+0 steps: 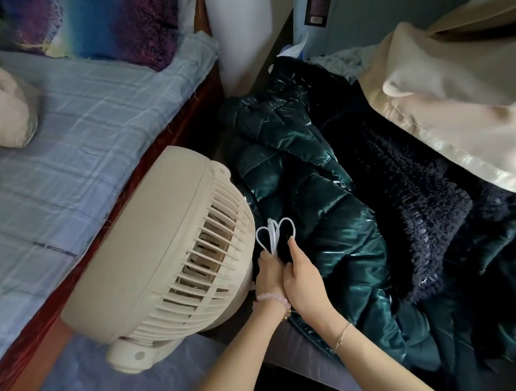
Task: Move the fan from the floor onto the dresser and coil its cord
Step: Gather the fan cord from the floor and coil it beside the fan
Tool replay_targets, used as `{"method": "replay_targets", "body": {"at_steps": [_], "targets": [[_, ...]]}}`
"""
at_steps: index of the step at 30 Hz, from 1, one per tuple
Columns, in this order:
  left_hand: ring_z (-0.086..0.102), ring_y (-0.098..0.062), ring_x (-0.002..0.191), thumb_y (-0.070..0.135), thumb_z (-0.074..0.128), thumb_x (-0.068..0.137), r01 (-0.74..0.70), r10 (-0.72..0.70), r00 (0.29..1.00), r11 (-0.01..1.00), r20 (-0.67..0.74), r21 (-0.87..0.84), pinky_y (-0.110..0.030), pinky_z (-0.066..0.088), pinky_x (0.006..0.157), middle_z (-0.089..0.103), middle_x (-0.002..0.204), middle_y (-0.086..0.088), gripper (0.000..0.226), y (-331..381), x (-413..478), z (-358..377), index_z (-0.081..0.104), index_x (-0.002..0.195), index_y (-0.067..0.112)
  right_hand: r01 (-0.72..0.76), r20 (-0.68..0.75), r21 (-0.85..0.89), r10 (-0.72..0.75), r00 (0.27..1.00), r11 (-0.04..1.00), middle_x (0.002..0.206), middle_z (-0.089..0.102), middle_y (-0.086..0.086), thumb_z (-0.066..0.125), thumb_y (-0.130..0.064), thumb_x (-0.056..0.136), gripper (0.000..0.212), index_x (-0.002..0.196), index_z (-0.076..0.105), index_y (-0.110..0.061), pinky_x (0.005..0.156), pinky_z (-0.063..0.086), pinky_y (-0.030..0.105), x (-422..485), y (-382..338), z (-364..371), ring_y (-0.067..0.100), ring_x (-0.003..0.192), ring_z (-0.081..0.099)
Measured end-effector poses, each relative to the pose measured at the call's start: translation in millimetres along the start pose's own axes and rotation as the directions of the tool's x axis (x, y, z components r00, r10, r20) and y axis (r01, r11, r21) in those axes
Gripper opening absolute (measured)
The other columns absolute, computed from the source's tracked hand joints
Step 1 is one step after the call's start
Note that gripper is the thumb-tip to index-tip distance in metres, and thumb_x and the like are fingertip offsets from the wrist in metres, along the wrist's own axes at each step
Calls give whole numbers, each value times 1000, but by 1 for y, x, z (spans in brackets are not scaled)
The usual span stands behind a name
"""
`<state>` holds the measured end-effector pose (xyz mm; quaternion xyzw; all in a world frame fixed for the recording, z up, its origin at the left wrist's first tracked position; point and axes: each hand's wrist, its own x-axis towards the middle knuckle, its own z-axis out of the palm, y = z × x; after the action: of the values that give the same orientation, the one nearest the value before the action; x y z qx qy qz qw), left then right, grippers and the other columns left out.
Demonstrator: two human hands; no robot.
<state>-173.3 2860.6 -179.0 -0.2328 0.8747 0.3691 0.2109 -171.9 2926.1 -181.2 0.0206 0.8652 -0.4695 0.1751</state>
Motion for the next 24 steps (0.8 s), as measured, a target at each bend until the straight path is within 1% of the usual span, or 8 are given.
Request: {"method": "replay_targets", "body": {"at_steps": [4,6,9,11,15,19,22,24], "targets": [[55,-33,95,21,40,94,-111,118,993,973,-26,201,-37,49,81,37,118,-15,26,-3,5,1,40,116,6,-25,1,227,25,1000,973,142,38,3,39,-1,90,57,144,26,-11,103,32,22,7,-2,-3,20,136,37],[50,-27,100,16,39,94,-160,186,982,920,-39,357,-29,45,85,40,121,-14,31,-9,7,3,39,123,6,-57,6,265,57,998,963,143,37,8,47,-8,93,56,144,26,-8,105,38,28,17,-2,-4,21,132,43],[42,-26,112,16,36,93,-219,297,952,822,-68,525,-32,34,98,40,128,-14,41,-15,7,11,32,133,5,-13,-2,107,14,1000,994,123,52,7,55,-16,90,42,131,48,-15,89,43,22,30,0,-4,16,106,56],[40,-27,115,20,37,93,-236,333,939,811,-91,535,-34,31,101,39,130,-14,53,-20,8,15,23,140,2,4,-56,71,0,998,997,108,58,2,59,-16,88,31,119,60,-17,75,43,15,34,3,-3,11,90,55],[32,-24,134,26,41,92,-330,404,906,860,-123,390,-31,27,111,27,147,-12,68,-32,-2,21,5,147,4,-57,-129,244,91,987,968,81,69,-7,61,-8,84,21,98,70,-21,60,48,7,39,12,-6,11,77,65],[6,-24,146,16,31,96,-396,485,872,776,-62,491,-32,7,118,-2,159,-14,65,-44,-7,26,-11,144,5,-45,-209,332,120,971,942,90,71,-14,58,-6,86,40,119,63,-28,69,46,3,37,11,1,-2,86,65],[3,-26,146,14,30,95,-403,487,872,766,-44,500,-36,4,118,0,159,-14,61,-50,-7,27,-1,146,3,-17,-245,260,83,966,965,88,65,-20,54,-6,89,56,137,44,-35,71,42,1,35,14,7,-6,79,60],[3,-20,147,20,30,96,-424,515,854,769,-71,478,-32,9,118,0,159,-9,60,-52,-5,27,1,147,8,-11,-237,212,63,969,977,76,61,-23,54,-6,89,56,136,44,-35,64,39,-3,37,17,6,-5,69,57]]}}
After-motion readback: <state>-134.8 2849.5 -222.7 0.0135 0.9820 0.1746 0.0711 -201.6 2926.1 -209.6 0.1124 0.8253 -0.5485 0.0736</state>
